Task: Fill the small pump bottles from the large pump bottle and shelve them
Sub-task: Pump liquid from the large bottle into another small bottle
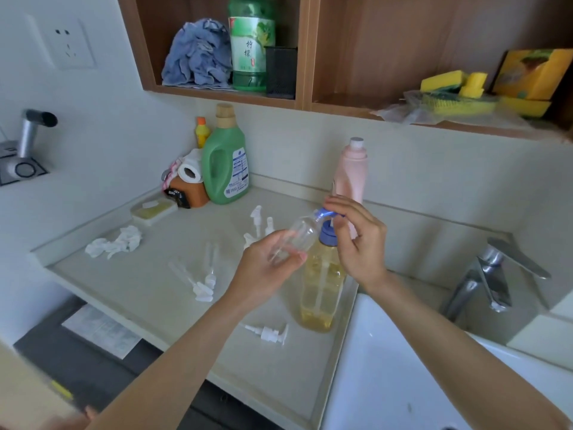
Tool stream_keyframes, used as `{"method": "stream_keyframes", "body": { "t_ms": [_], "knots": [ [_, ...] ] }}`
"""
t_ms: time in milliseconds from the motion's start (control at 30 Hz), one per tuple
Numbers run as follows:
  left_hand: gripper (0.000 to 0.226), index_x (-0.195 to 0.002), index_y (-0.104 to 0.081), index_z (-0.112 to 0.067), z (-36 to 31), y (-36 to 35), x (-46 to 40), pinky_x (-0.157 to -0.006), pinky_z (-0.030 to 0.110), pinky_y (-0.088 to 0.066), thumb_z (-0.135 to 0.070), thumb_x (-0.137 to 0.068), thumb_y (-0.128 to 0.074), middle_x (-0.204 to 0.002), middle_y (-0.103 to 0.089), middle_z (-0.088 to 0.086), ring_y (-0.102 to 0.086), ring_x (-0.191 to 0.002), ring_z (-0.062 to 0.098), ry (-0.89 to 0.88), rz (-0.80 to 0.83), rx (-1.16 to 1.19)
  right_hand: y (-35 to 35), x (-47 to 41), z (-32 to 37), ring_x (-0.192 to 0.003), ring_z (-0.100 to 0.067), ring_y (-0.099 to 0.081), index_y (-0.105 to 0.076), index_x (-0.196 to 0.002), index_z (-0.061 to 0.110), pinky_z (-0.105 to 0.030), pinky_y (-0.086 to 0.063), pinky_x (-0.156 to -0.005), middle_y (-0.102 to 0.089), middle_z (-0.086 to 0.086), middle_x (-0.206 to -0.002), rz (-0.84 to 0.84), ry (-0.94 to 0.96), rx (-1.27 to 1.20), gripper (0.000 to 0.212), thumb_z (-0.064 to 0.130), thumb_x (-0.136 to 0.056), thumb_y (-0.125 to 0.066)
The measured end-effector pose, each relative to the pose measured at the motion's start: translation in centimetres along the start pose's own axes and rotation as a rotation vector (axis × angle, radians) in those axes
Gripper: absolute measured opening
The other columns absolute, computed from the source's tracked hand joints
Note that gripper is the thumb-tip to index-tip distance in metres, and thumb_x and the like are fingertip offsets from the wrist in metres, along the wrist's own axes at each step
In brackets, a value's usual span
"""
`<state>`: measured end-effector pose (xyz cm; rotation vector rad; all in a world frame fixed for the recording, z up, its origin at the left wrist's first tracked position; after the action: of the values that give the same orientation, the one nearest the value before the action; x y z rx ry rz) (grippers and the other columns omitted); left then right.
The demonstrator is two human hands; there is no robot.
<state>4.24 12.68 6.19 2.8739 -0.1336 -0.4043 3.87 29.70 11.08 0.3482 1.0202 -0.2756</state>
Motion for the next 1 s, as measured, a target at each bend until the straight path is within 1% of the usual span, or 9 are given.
{"method": "stream_keyframes", "body": {
  "t_ms": [133, 267, 400, 500, 600, 767, 833, 900, 1000],
  "knots": [
    [0.031, -0.101, -0.061, -0.03, 0.6, -0.2, 0.0, -0.052, 0.011, -0.039, -0.008, -0.082, -0.071, -0.072, -0.064, -0.012, -0.053, -0.052, -0.002, 0.007, -0.04, 0.049, -1.3, 0.8, -0.6, -0.105, -0.027, -0.06, -0.065, -0.098, -0.006, -0.03, -0.044, -0.094, -0.063, -0.013, -0.106, 0.047, -0.004, -0.075, 0.032, 0.017, -0.092, -0.042],
    [0.028, -0.094, -0.057, -0.022, 1.8, -0.1, 0.4, -0.052, 0.017, -0.04, -0.011, -0.077, -0.076, -0.075, -0.065, -0.002, -0.051, -0.048, 0.003, 0.041, -0.092, 0.049, -1.6, 1.5, -1.3, -0.101, -0.023, -0.06, -0.064, -0.093, -0.005, -0.03, -0.045, -0.09, -0.063, -0.008, -0.102, 0.06, 0.035, -0.079, 0.052, 0.04, -0.1, -0.038],
    [0.023, -0.094, -0.058, -0.012, 1.5, 0.1, 0.8, -0.045, 0.015, -0.035, -0.006, -0.078, -0.074, -0.07, -0.065, -0.009, -0.047, -0.044, 0.005, 0.062, -0.13, 0.061, -1.6, 1.9, -1.2, -0.105, -0.022, -0.06, -0.065, -0.097, -0.005, -0.033, -0.045, -0.094, -0.065, -0.01, -0.105, 0.074, 0.024, -0.065, 0.035, 0.023, -0.093, -0.046],
    [0.026, -0.101, -0.061, -0.014, 0.2, 0.2, 1.3, -0.041, 0.014, -0.034, -0.01, -0.08, -0.074, -0.069, -0.064, -0.014, -0.05, -0.049, 0.007, 0.065, -0.142, 0.078, -1.3, 1.5, -0.7, -0.113, -0.023, -0.057, -0.064, -0.106, -0.006, -0.033, -0.042, -0.099, -0.062, -0.014, -0.113, 0.141, 0.103, -0.057, 0.048, 0.035, -0.099, -0.04],
    [0.03, -0.109, -0.064, -0.017, -0.9, 0.4, 1.3, -0.039, 0.017, -0.034, -0.013, -0.08, -0.074, -0.07, -0.063, -0.016, -0.049, -0.05, 0.009, 0.051, -0.175, 0.112, -0.9, 0.0, -0.4, -0.114, -0.02, -0.056, -0.064, -0.11, -0.004, -0.029, -0.042, -0.101, -0.062, -0.014, -0.117, 0.195, 0.104, -0.027, 0.038, 0.026, -0.095, -0.047],
    [0.029, -0.1, -0.065, -0.033, -1.6, 0.6, 1.8, -0.041, 0.017, -0.035, -0.016, -0.08, -0.075, -0.072, -0.064, -0.016, -0.047, -0.048, 0.006, 0.037, -0.213, 0.122, -0.5, 0.1, -0.4, -0.114, -0.023, -0.056, -0.064, -0.112, -0.004, -0.031, -0.045, -0.1, -0.062, -0.016, -0.118, 0.153, 0.069, -0.064, 0.035, 0.018, -0.091, -0.046],
    [0.029, -0.102, -0.066, -0.029, -1.3, 0.6, 1.6, -0.042, 0.015, -0.037, -0.014, -0.079, -0.076, -0.074, -0.064, -0.013, -0.048, -0.047, 0.004, 0.037, -0.237, 0.125, -1.1, 0.7, -0.4, -0.117, -0.024, -0.052, -0.06, -0.113, -0.006, -0.031, -0.042, -0.101, -0.058, -0.014, -0.12, 0.146, 0.072, -0.075, 0.035, 0.012, -0.087, -0.047],
    [0.031, -0.105, -0.066, -0.02, -0.8, 0.6, 1.5, -0.045, 0.013, -0.037, -0.011, -0.077, -0.077, -0.078, -0.063, -0.008, -0.048, -0.047, 0.001, 0.048, -0.272, 0.133, -1.6, 1.3, -0.3, -0.117, -0.026, -0.05, -0.058, -0.112, -0.008, -0.034, -0.04, -0.101, -0.052, -0.005, -0.121, 0.122, 0.097, -0.055, 0.037, 0.01, -0.081, -0.049],
    [0.03, -0.102, -0.067, -0.018, 0.0, 0.7, 1.7, -0.048, 0.011, -0.038, -0.012, -0.075, -0.079, -0.082, -0.065, -0.005, -0.049, -0.049, -0.001, 0.059, -0.293, 0.099, -1.5, 1.9, -0.3, -0.109, -0.024, -0.054, -0.061, -0.101, -0.008, -0.033, -0.043, -0.097, -0.056, -0.001, -0.11, 0.051, 0.157, -0.07, 0.03, 0.016, -0.088, -0.05]
  ]
}}
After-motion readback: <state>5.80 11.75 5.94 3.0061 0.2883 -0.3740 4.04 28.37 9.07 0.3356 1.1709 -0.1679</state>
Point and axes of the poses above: each hand's wrist, its own x-axis away from the middle knuckle, its own y-axis out of the back of the hand, z = x × y, the point moved 8 cm from there along -x, towards the middle knuckle
